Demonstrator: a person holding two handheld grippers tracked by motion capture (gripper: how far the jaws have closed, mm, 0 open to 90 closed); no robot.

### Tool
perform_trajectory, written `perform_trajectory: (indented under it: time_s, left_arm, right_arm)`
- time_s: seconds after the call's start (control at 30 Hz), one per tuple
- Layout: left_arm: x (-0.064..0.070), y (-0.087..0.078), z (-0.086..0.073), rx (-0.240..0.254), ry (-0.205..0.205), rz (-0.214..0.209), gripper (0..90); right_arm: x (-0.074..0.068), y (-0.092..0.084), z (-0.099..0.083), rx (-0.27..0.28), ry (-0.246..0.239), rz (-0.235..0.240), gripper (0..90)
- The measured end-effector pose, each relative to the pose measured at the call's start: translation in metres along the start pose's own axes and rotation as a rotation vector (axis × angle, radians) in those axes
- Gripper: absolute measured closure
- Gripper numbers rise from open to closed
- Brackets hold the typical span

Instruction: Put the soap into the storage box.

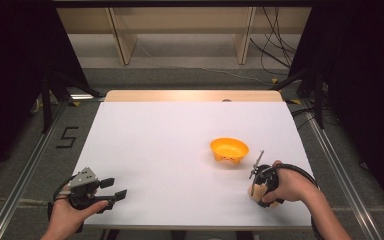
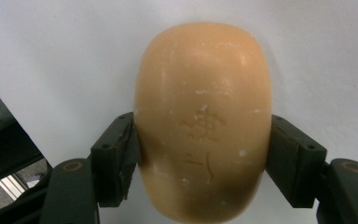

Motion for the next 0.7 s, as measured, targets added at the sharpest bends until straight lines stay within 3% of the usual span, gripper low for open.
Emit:
perform_trajectory:
  time_s: [0.33,0.7]
  left_arm:
    - [-0.001,0.001,0.0,0.004,0.006,0.004,31.3]
    - [-0.001,0.001,0.0,0.007,0.0,0.004,31.2]
  right_arm:
    - [0.003,-0.002,-0.006,0.046,-0.015,0.029,33.2]
    - [0.007,-0.005,-0.013,0.115,0.02,0.042,33.2]
Point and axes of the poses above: each handheld gripper's, and its own axes: y roughly forward along the jaws, z roughly out of its top, x roughly to its right, the point moved 5 cm from there along y, roughly forward along the jaws, and after that the axes turned 8 degrees about y, right-handed, at the moved point
